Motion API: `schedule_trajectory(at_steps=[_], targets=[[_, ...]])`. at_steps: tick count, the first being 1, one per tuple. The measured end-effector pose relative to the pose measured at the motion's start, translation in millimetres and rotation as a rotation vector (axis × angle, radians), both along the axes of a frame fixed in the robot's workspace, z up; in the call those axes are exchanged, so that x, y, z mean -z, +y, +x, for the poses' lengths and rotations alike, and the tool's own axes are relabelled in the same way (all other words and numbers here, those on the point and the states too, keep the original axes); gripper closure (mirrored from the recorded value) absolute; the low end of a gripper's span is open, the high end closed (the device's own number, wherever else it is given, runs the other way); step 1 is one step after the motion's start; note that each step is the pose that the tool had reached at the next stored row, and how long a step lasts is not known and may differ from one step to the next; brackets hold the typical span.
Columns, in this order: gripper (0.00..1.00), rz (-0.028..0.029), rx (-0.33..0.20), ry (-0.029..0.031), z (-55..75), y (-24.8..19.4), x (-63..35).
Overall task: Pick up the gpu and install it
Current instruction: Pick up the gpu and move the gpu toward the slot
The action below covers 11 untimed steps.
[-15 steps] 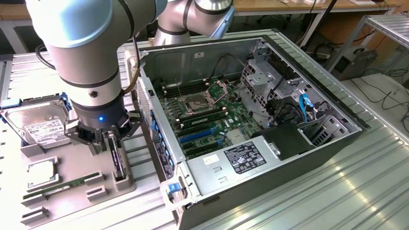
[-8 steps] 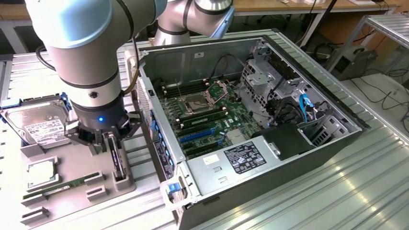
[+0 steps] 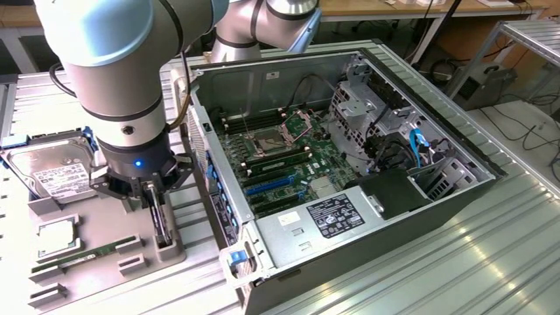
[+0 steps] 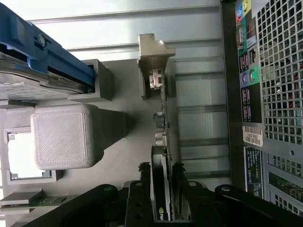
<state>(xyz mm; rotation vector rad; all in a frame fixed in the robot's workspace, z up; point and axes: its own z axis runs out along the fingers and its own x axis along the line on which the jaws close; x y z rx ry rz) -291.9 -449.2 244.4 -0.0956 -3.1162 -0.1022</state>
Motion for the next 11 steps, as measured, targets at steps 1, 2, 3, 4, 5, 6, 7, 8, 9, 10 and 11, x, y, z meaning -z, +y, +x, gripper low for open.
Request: schedule_trajectory(at_steps=[1, 2, 3, 4, 5, 6, 7, 8, 9, 10, 11], targets=[[0.72, 0.0, 0.0, 0.0001, 0.0, 0.0, 0.0], [0.74, 0.0, 0.0, 0.0001, 0.0, 0.0, 0.0], [0.74, 0.0, 0.0, 0.0001, 0.0, 0.0, 0.0], [0.74, 0.0001, 0.0, 0.0, 0.0, 0.0, 0.0], [0.74, 0.0001, 0.0, 0.0, 0.0, 0.0, 0.0], [0.74, 0.0001, 0.0, 0.0, 0.0, 0.0, 0.0], [0.74, 0.0001, 0.0, 0.0, 0.0, 0.0, 0.1], [0.74, 0.0001, -0.007, 0.0, 0.0, 0.0, 0.1], [0.74, 0.0001, -0.019, 0.0, -0.1, 0.0, 0.1], [0.74, 0.0001, -0.025, -0.0001, -0.1, 0.0, 0.1], [0.74, 0.0001, -0.029, 0.0, -0.1, 0.0, 0.1]])
